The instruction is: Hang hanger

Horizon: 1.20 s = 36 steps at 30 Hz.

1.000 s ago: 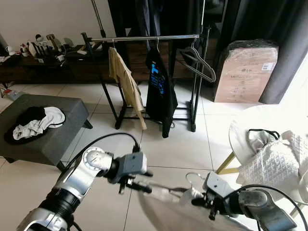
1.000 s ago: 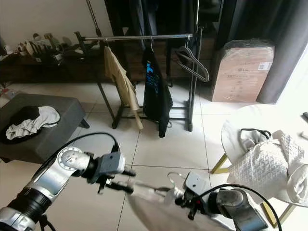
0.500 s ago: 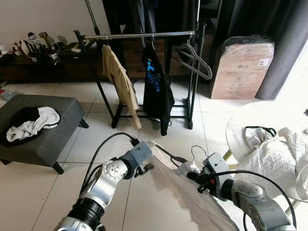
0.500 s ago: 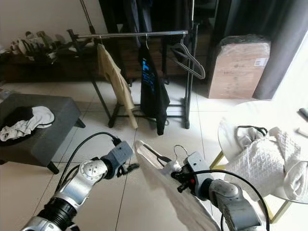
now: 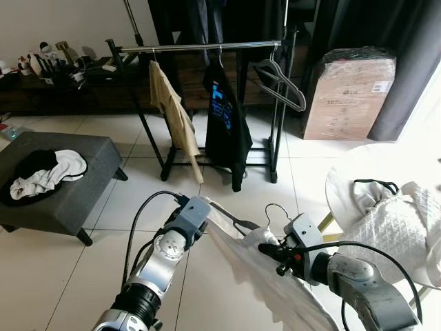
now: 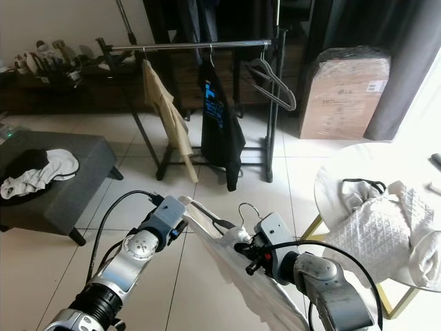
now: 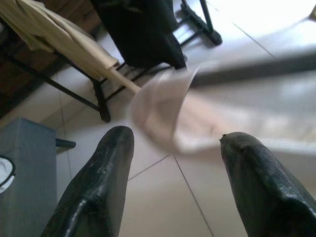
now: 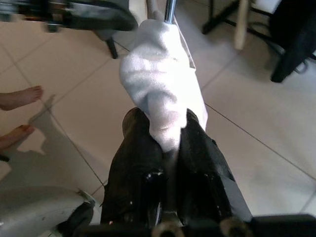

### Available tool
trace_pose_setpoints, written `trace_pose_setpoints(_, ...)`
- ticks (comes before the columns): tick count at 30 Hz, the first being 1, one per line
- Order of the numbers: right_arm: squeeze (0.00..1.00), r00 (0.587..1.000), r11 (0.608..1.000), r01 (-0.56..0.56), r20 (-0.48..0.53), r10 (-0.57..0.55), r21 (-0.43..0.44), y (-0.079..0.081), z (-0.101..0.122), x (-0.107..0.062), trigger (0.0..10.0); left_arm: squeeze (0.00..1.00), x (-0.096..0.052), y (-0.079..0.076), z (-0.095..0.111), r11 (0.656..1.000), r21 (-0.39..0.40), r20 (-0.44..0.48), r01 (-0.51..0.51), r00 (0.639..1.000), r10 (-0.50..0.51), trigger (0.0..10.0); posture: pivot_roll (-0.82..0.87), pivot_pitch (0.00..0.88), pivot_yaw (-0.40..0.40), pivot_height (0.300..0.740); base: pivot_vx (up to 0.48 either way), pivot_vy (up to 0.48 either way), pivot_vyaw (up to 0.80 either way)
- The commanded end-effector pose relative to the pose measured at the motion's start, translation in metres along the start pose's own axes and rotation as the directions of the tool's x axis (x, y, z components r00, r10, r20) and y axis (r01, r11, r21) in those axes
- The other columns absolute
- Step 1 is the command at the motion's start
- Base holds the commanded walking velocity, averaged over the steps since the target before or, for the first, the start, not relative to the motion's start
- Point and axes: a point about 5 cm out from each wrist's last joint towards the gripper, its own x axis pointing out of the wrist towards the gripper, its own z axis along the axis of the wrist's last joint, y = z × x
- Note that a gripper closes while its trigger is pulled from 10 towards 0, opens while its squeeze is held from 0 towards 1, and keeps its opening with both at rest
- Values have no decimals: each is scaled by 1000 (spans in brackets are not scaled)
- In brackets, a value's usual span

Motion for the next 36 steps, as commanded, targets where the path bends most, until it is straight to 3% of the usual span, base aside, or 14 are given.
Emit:
trace_pose_setpoints(1,0,997,998,-63,36,64,-22,12,8,-1,0,0,2,3,2,999,-25,15,-30,999,30,10000,-198,127,81,740,0,0,0)
trace_pose_setpoints(8,0,997,997,-76,25,77,-24,17,5,-4,0,0,6,3,11,997,-45,52,-67,996,69,10000,-206,126,82,740,0,0,0)
trace_pose_setpoints(14,0,998,998,-65,13,65,-22,16,4,-5,0,0,7,18,2,981,-18,-23,-191,981,190,10000,-202,133,80,740,0,0,0)
trace_pose_setpoints(20,0,998,998,-64,6,64,-25,16,3,-4,0,0,8,18,-1,977,2,-36,-212,977,212,10000,-202,138,79,740,0,0,0)
trace_pose_setpoints(21,0,998,998,-64,6,64,-24,16,3,-4,0,0,8,18,-1,976,3,-38,-216,976,216,5098,-203,139,79,740,0,0,0)
trace_pose_setpoints(22,0,998,998,-64,7,64,-24,16,3,-4,0,0,8,18,-1,975,7,-39,-222,974,223,2941,-203,138,78,740,0,0,0)
trace_pose_setpoints(23,0,998,998,-63,7,63,-24,16,3,-4,0,0,8,19,-1,974,9,-38,-226,973,226,2941,-203,138,78,740,0,0,0)
trace_pose_setpoints(24,0,998,998,-60,3,60,-25,15,3,-5,0,0,8,19,0,973,12,-37,-232,972,232,0,-203,141,79,740,0,0,0)
trace_pose_setpoints(36,0,999,999,-45,-21,45,-26,10,-3,-5,0,0,9,20,-5,975,41,-64,-217,974,219,0,-194,147,80,740,0,0,0)
